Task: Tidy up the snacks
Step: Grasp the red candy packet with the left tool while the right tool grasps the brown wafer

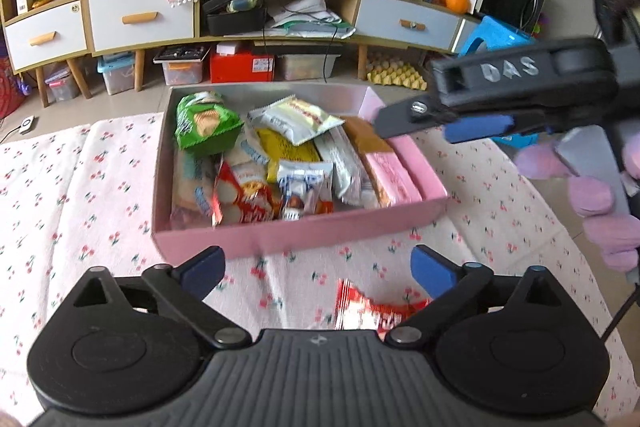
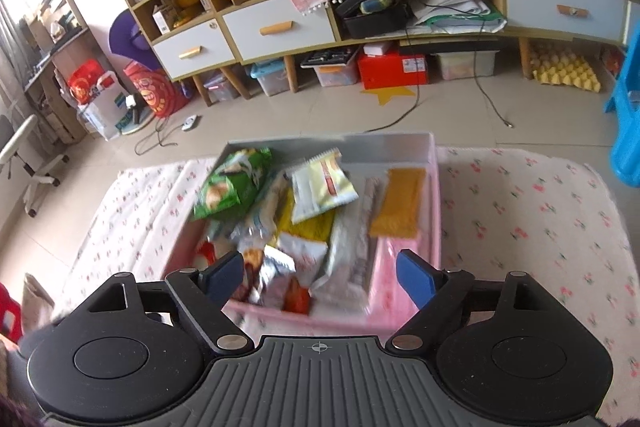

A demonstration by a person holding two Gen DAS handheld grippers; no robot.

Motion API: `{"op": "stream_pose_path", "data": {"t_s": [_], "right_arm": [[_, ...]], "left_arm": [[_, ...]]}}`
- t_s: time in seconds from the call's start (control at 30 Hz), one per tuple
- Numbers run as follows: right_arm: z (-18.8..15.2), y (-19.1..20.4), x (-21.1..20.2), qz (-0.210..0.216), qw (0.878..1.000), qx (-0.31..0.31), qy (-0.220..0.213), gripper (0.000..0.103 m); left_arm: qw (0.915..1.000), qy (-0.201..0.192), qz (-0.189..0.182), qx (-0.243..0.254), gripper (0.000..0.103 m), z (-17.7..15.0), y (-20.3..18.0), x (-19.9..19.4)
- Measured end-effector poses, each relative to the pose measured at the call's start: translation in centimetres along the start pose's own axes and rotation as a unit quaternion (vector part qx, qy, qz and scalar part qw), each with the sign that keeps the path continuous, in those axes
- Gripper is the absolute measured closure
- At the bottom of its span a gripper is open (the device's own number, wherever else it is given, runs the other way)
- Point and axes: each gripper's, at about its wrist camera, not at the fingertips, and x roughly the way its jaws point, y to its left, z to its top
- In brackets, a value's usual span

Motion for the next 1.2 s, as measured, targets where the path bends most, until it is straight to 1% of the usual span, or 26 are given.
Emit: {"op": "stream_pose_path", "data": {"t_s": [0.2, 0.27, 0.4, 0.47, 0.53, 0.6, 0.67, 0.73, 0.83, 0.93, 1.0, 1.1, 1.17, 1.2], "right_arm": [[-4.3, -0.8, -2.5, -0.008, 1.000, -0.005, -0.002, 0.018], [-6.3, -1.2, -3.3, -0.014, 1.000, -0.005, -0.002, 0.017], [-10.4, -1.9, -4.3, -0.022, 0.999, -0.029, -0.005, 0.017], [-12.3, -2.5, -4.4, -0.031, 0.999, -0.040, -0.012, 0.017], [-13.3, -2.6, -4.3, -0.032, 0.998, -0.061, 0.004, 0.017], [-14.5, -2.8, -4.5, -0.027, 0.996, -0.083, 0.004, 0.017], [-15.6, -2.9, -4.4, -0.024, 0.995, -0.095, 0.020, 0.017], [-16.9, -2.9, -4.1, -0.020, 0.993, -0.110, 0.035, 0.017], [-18.5, -2.4, -4.1, -0.023, 0.987, -0.151, 0.054, 0.017], [-20.0, -2.1, -4.9, -0.025, 0.980, -0.191, 0.043, 0.017], [-20.2, -2.3, -5.2, -0.021, 0.980, -0.192, 0.047, 0.017], [-20.5, -2.8, -5.8, -0.024, 0.979, -0.196, 0.044, 0.021], [-20.4, -3.0, -6.0, -0.020, 0.979, -0.196, 0.043, 0.030], [-20.5, -3.1, -6.1, -0.014, 0.980, -0.196, 0.043, 0.041]], "left_arm": [[0.9999, 0.005, 0.016, 0.005, 0.001, -2.2, 0.2, -0.7], [0.9998, 0.006, 0.020, -0.002, 0.001, -2.9, 0.3, -0.6], [0.9993, 0.016, 0.022, -0.025, 0.001, -4.5, -0.2, 0.0], [0.9993, 0.014, 0.026, -0.023, 0.001, -5.0, -0.9, 0.0], [0.9995, 0.001, 0.023, -0.020, 0.001, -5.2, -1.4, -0.3], [0.9998, -0.010, 0.008, -0.012, 0.001, -5.4, -2.0, -0.2], [0.9998, -0.017, -0.003, 0.005, 0.001, -5.5, -2.5, 0.1], [0.9995, -0.022, -0.004, 0.021, 0.001, -5.5, -3.0, 0.7], [0.9992, -0.024, -0.008, 0.030, 0.007, -5.4, -3.3, 1.7], [0.9990, -0.026, -0.017, 0.031, 0.013, -5.1, -3.4, 2.4], [0.9988, -0.027, -0.015, 0.039, 0.022, -5.2, -3.6, 2.7], [0.9985, -0.030, -0.011, 0.045, 0.032, -5.3, -3.7, 2.7], [0.9985, -0.030, -0.016, 0.044, 0.036, -5.2, -3.7, 2.6], [0.9986, -0.029, -0.018, 0.041, 0.039, -5.2, -3.6, 2.5]]}}
